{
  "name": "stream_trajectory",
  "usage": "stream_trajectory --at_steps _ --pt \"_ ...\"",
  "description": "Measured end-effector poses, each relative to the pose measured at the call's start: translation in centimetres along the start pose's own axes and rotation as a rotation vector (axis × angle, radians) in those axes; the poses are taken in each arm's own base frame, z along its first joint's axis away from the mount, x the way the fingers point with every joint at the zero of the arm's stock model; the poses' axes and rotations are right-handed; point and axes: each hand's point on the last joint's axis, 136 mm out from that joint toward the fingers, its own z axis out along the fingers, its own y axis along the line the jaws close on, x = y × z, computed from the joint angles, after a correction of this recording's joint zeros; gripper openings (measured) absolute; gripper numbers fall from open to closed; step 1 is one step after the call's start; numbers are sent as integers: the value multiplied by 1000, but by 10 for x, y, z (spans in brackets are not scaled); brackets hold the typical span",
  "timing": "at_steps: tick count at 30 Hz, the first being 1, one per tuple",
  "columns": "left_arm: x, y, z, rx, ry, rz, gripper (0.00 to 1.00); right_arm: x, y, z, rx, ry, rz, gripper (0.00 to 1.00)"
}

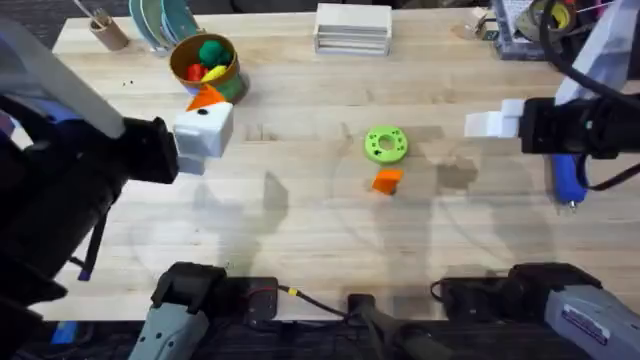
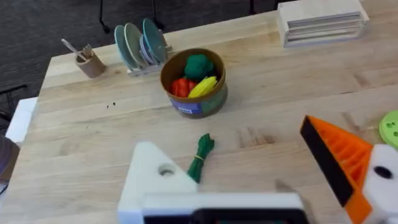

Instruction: Pick up the gripper from the table and insert it into the empty holder that is missing its gripper. Then pick up a screw, insert it into the mounting hole, and use the screwdriver to tighten it. Finally, clean up the table by picking up the vegetable and placing it into the bucket.

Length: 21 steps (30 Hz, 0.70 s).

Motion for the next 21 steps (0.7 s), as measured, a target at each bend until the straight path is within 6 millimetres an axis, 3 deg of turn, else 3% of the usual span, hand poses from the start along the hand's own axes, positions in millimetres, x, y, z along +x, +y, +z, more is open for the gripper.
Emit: stream_trajectory --at_steps 6,13,21 --pt "-9 -5 0 32 -39 -3 993 0 0 0 0 1 0 991" --pt "-32 -34 -6 205 -140 -1 993 0 0 0 0 1 0 991" --pt "-28 -50 -9 302 -130 4 993 0 0 0 0 1 0 991"
